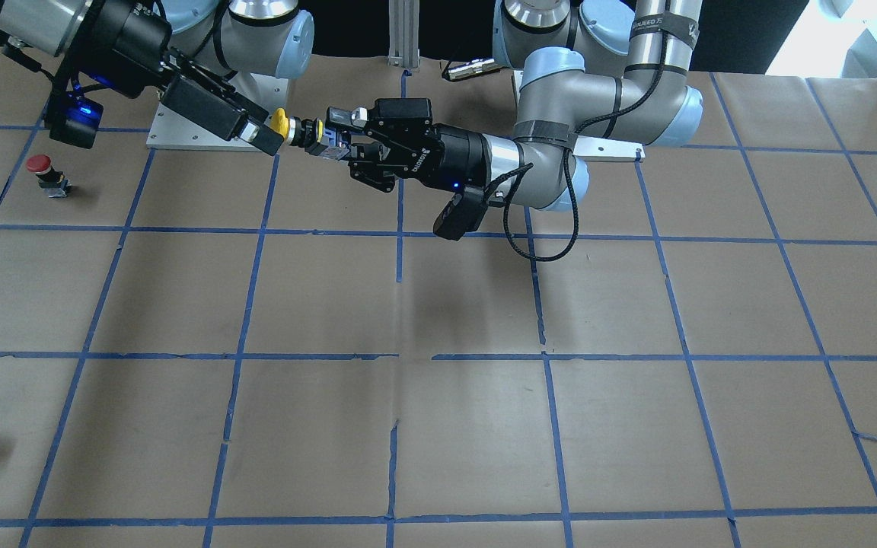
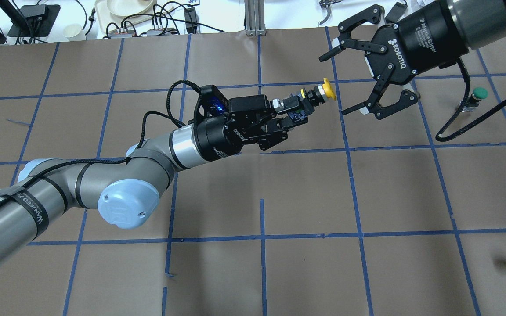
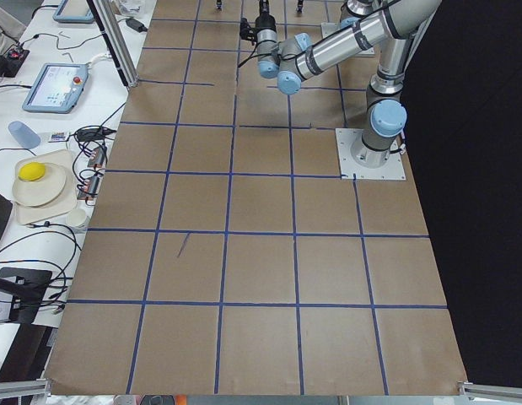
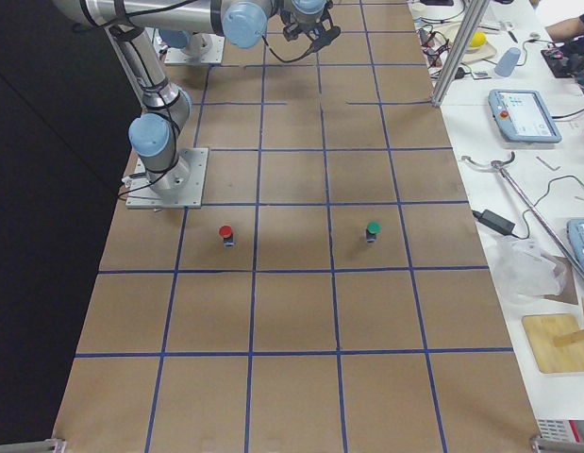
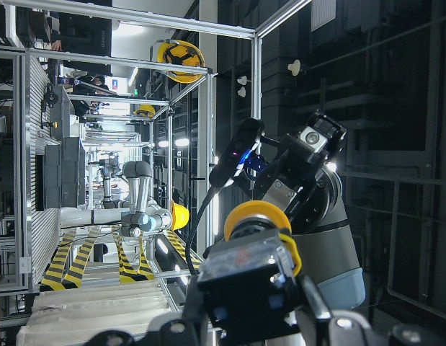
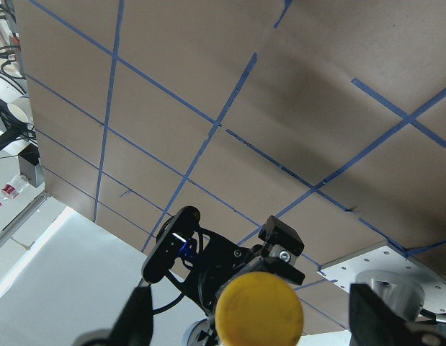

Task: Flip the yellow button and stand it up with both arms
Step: 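Close the right gripper on the yellow cap held by the left gripper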

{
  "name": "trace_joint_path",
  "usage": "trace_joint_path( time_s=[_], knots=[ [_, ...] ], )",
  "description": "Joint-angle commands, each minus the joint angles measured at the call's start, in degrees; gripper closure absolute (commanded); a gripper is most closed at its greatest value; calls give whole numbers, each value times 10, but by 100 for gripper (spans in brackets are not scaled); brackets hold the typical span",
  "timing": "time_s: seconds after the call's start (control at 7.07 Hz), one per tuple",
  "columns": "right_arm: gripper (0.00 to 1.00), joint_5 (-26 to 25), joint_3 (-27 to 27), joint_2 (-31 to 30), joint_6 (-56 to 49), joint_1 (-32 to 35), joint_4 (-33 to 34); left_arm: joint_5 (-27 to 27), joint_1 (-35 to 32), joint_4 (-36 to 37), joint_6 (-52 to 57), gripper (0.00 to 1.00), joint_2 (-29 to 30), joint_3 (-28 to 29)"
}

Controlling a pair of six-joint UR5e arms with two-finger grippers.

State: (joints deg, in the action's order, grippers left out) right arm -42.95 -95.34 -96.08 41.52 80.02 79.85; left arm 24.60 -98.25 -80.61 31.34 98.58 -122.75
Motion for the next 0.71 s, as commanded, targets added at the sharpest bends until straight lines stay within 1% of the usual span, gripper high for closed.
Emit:
trace_joint_path(
  time_s=[0.0, 0.14, 0.28, 0.42, 0.57],
  knots=[
    [15, 1, -3, -1, 1, 8, 0, 0, 0, 0, 0, 76, 0, 1],
    [29, 0, -3, 0, 1, 8, 0, 0, 0, 0, -1, 76, 0, 1],
    [48, -1, -2, 3, 1, 7, 0, 0, 0, 0, -1, 76, 0, 1],
    [64, 1, -1, 3, 1, 7, 0, 0, 0, 0, -1, 75, 0, 1],
    [75, 4, 0, 3, 0, 6, 0, 0, 0, 0, -1, 72, -1, 1]
  ],
)
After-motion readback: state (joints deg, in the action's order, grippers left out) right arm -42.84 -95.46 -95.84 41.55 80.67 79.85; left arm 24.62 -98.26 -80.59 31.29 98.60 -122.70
